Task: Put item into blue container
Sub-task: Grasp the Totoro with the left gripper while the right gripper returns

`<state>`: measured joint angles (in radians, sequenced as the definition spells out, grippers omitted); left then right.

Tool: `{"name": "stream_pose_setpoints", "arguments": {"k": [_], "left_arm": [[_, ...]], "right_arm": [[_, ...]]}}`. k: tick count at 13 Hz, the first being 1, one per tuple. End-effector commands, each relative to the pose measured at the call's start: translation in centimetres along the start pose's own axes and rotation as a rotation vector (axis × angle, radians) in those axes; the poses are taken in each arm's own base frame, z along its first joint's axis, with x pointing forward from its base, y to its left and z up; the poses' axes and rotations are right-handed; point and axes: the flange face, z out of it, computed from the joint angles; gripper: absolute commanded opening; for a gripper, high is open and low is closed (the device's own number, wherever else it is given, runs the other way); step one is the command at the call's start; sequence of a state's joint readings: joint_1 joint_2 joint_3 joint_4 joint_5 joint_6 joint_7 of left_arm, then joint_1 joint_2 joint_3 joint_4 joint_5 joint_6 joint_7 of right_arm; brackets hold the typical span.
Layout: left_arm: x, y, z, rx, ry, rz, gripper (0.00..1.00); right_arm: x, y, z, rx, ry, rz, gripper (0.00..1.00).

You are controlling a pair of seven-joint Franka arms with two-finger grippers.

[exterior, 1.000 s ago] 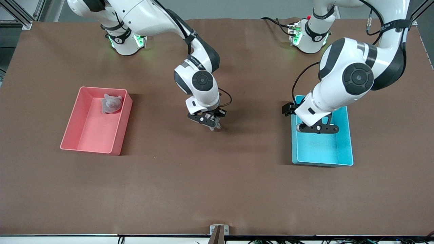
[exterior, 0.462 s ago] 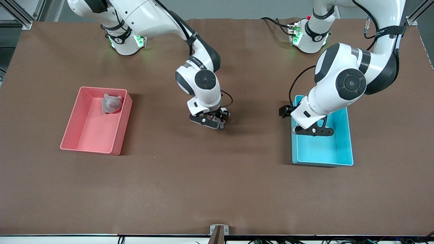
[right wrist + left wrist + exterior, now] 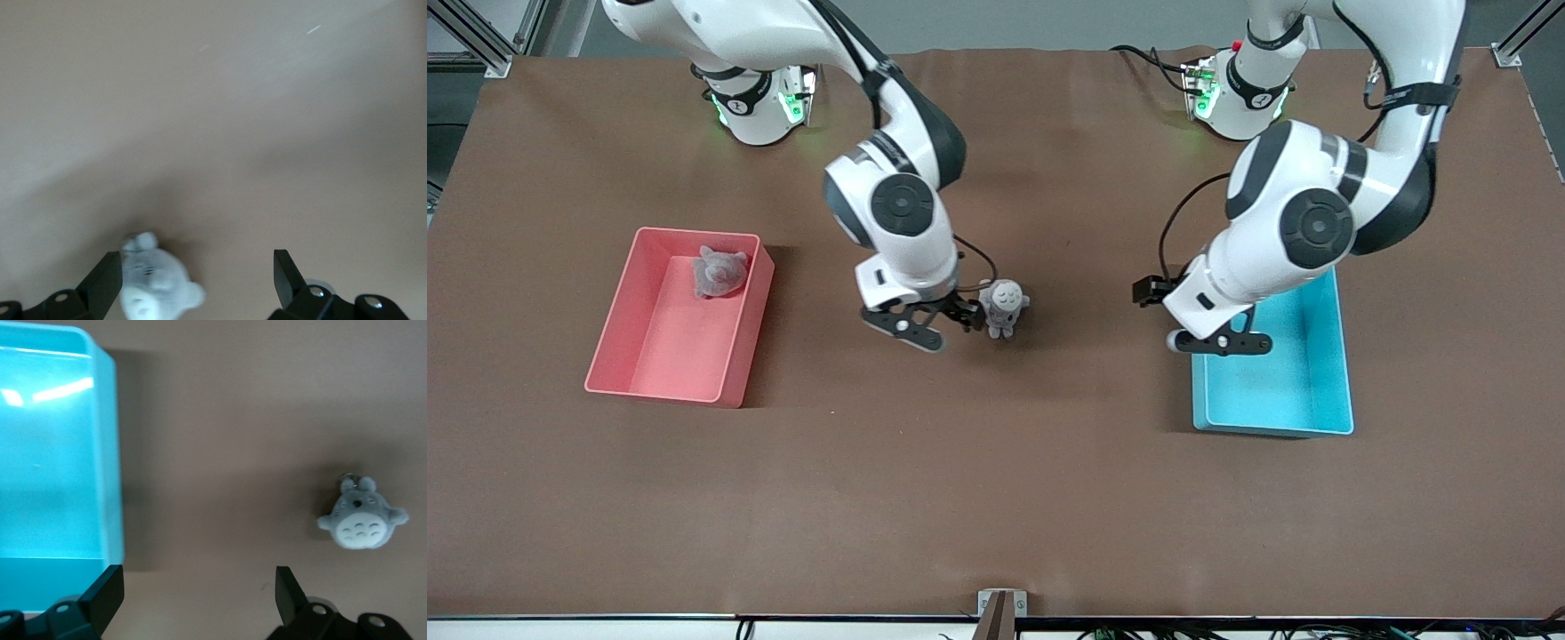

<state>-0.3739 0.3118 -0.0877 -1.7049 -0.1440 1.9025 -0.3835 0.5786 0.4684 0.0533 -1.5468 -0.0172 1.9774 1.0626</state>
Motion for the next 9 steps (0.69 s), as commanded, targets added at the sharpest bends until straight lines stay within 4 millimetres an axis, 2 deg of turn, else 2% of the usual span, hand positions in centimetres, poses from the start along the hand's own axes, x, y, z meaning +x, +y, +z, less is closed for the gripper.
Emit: {"name": "stream_pose_setpoints", "arguments": {"k": [1, 2, 3, 4, 5, 6, 8, 9], "left_arm": [[-1.4, 6.3, 3.7, -0.016, 0.027, -0.058, 1.00], [-2.1, 8.9, 5.1, -0.026, 0.048, -0.080, 1.00], [-2.3, 10.5, 6.2, -0.042, 0.070, -0.086, 1.00], [-2.8, 12.3, 7.4, -0.056, 0.089, -0.084, 1.00], [-3.5, 14.1, 8.3, -0.072, 0.108, -0.099, 1.00], [-3.5, 15.2, 9.3, -0.087, 0.120, -0.137, 1.00], [-4.2, 17.4, 11.2, -0.108, 0.141, -0.150, 1.00], [-4.0, 17.7, 12.0, -0.115, 0.150, -0.147, 1.00]], "right_arm": [[2.4, 5.7, -5.0, -0.050, -0.043, -0.041, 1.00], [3.9, 7.9, -6.6, -0.061, -0.051, -0.056, 1.00], [5.8, 10.7, -7.5, -0.075, -0.070, -0.081, 1.00], [6.8, 13.2, -8.3, -0.088, -0.087, -0.101, 1.00], [8.5, 17.1, -8.4, -0.098, -0.106, -0.089, 1.00], [10.0, 19.7, -8.1, -0.101, -0.122, -0.092, 1.00], [12.2, 23.2, -7.0, -0.117, -0.152, -0.087, 1.00], [13.0, 24.5, -6.5, -0.119, -0.164, -0.079, 1.00]]}}
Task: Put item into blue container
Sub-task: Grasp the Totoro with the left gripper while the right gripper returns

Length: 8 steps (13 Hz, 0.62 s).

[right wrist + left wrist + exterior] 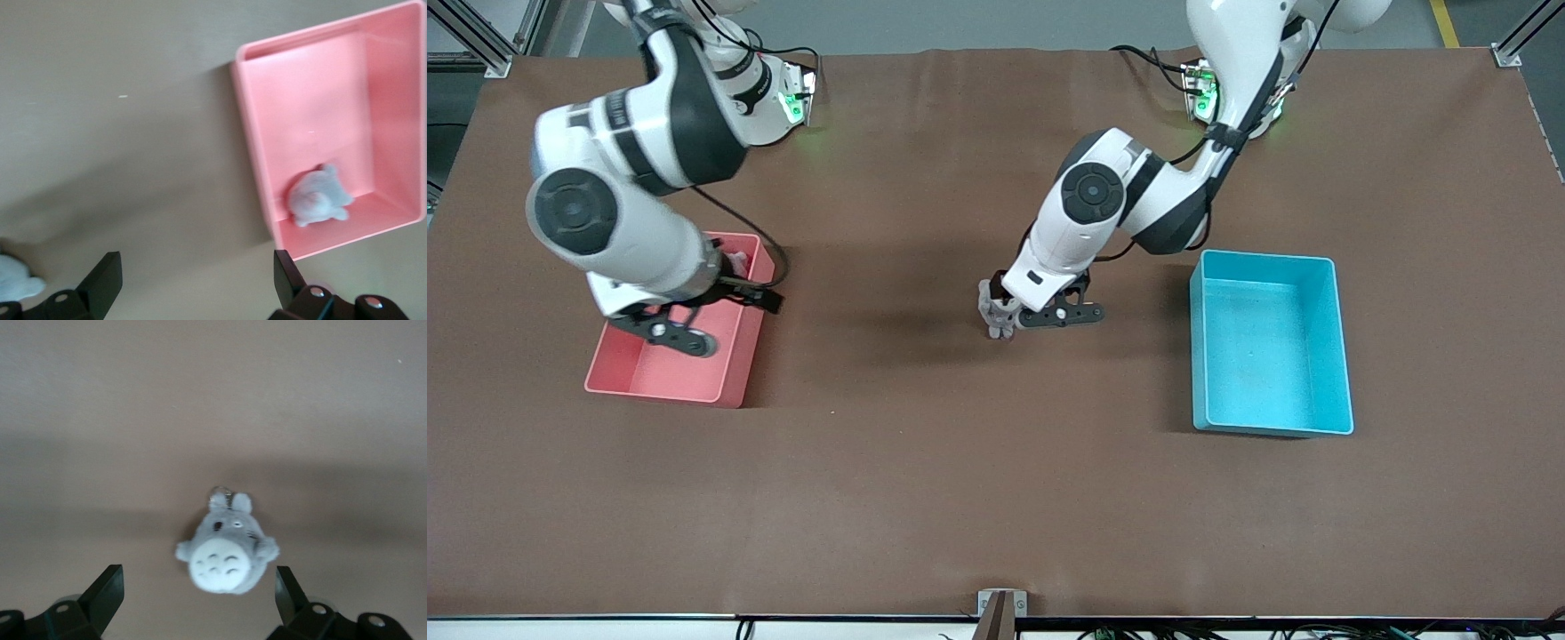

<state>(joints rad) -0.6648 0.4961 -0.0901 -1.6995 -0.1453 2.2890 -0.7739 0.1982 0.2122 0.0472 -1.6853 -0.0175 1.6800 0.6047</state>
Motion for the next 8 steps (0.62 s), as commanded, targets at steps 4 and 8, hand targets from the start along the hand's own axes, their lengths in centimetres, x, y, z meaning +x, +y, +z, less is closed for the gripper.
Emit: {"name": "stream_pose_setpoints", "arguments": {"k": [4, 8], "left_arm": [[-0.4, 1.8, 5.0, -0.045, 0.033, -0.017, 1.00], [-2.5, 2.6, 9.9, -0.027, 0.017, 0.009, 1.00]], "right_arm": [[2.9, 8.6, 5.3, -0.001, -0.069, -0.053, 1.00], [2.2, 12.0, 11.2, 0.025, -0.041, -0.070, 1.00]]}}
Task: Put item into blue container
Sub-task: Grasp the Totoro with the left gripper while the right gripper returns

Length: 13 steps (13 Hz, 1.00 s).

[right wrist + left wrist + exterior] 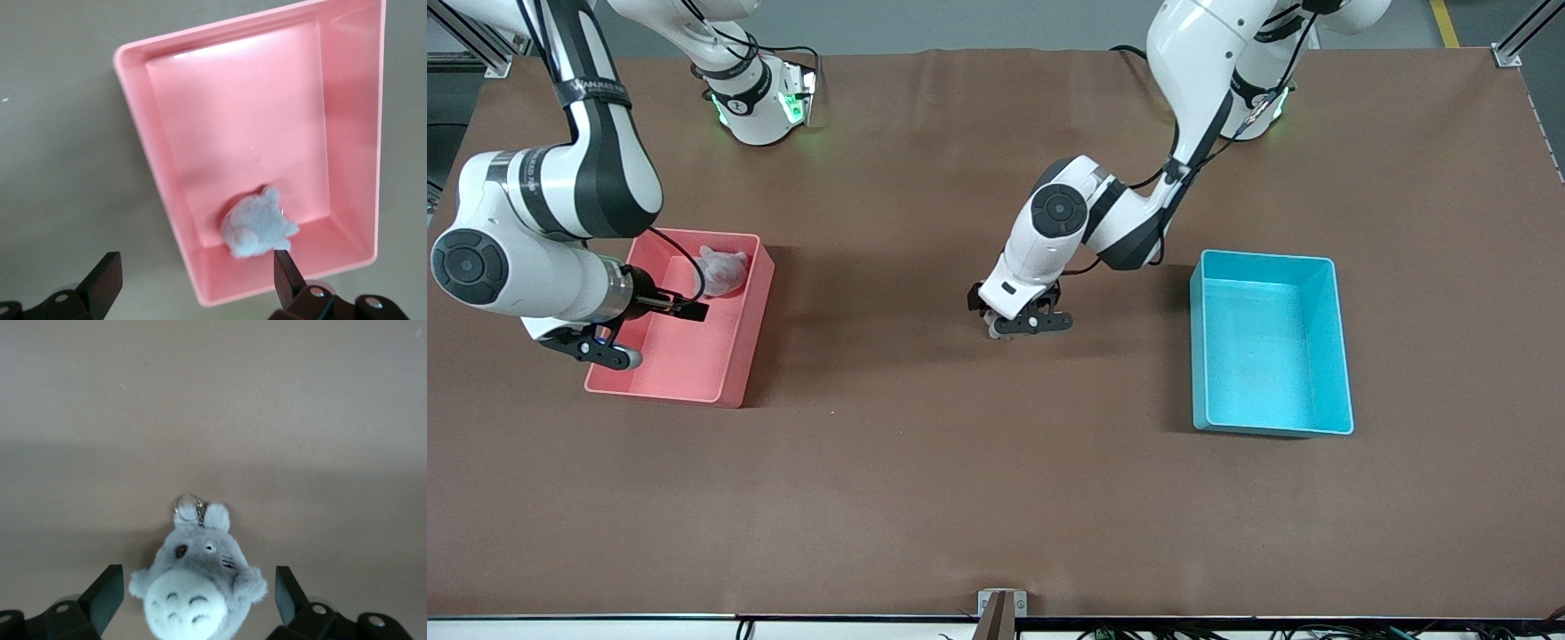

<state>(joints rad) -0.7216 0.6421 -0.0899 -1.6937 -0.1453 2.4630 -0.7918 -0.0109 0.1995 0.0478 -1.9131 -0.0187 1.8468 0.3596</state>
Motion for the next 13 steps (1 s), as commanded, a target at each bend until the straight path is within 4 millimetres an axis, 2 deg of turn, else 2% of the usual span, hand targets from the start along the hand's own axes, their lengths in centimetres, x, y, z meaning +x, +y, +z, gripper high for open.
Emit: {"name": "stream_pose_setpoints", "arguments": {"k": [1, 3, 5, 6, 7, 8, 12, 13], "left_arm": [[-1.2, 1.2, 1.6, -0.005, -0.005, 0.000, 1.00], [-1.7, 1.2, 2.2, 0.005, -0.013, 0.004, 1.00], [-1.8, 0.8, 3.2, 0.018, -0.021, 0.007, 0.99], [-2.2, 0.9, 3.9, 0.026, -0.025, 0.015, 0.98], [-2.2, 0.8, 4.0, 0.030, -0.025, 0.020, 0.93], [-2.3, 0.7, 4.2, 0.032, -0.027, 0.026, 0.82], [-2.3, 0.6, 4.4, 0.038, -0.031, 0.028, 0.43], [-2.3, 0.6, 4.1, 0.038, -0.032, 0.027, 0.38]], "right_arm": [[-2.2, 2.9, 4.0, 0.014, 0.029, -0.032, 1.00], [-2.3, 4.9, 7.4, 0.026, 0.037, -0.045, 1.00], [-2.8, 5.4, 9.9, 0.032, 0.041, -0.036, 1.00], [-2.9, 5.5, 10.5, 0.028, 0.027, -0.034, 1.00], [-2.8, 6.0, 11.0, 0.029, 0.015, -0.024, 1.00], [-2.6, 6.7, 11.6, 0.031, 0.000, -0.010, 1.00], [-3.2, 6.9, 15.7, 0.019, -0.093, -0.002, 1.00], [-3.2, 6.9, 16.1, 0.020, -0.102, 0.002, 1.00]]}}
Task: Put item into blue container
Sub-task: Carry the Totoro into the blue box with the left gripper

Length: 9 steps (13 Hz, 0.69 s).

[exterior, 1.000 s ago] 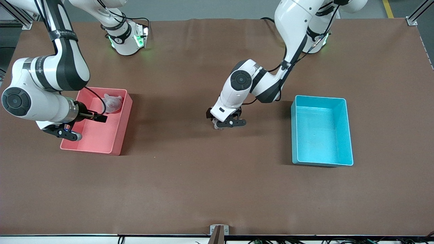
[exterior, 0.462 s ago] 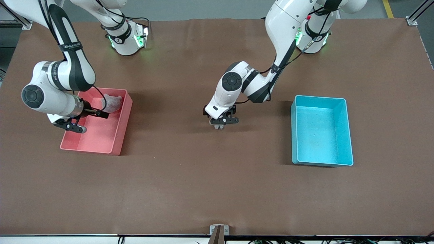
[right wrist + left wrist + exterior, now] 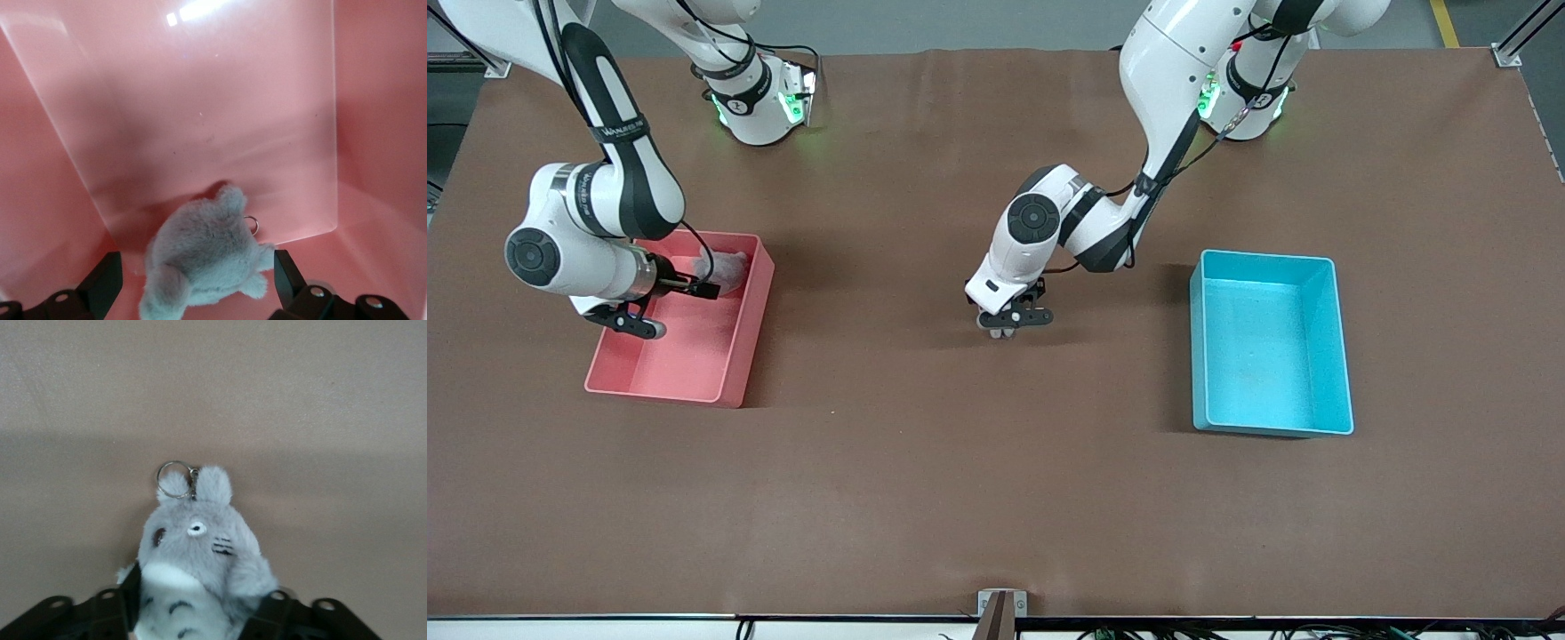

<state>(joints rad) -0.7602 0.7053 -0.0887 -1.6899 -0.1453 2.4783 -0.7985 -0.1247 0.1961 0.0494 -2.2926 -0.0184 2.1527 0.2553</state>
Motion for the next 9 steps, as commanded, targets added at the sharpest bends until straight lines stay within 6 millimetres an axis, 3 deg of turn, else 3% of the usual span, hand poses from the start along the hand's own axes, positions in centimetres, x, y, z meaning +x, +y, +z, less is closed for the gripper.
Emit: {"name": "stream_pose_setpoints", "arguments": {"k": [1, 3, 6, 9], "left_arm": [[0.3, 0.1, -0.7, 0.000, 0.007, 0.003, 0.36], [1.4, -0.1, -4.3, -0.004, 0.013, 0.021, 0.33], [4.3, -2.9, -13.3, 0.012, -0.003, 0.017, 0.32], [7.8, -10.1, -22.7, 0.045, -0.051, 0.141, 0.37]], "right_arm": [[-0.4, 0.4, 1.8, 0.006, -0.034, 0.006, 1.00], [-0.2, 0.5, 2.9, 0.002, -0.059, 0.010, 1.00], [0.0, 0.7, 4.9, 0.001, -0.101, 0.018, 1.00], [0.0, 0.6, 5.1, 0.019, -0.109, 0.032, 1.00]]}}
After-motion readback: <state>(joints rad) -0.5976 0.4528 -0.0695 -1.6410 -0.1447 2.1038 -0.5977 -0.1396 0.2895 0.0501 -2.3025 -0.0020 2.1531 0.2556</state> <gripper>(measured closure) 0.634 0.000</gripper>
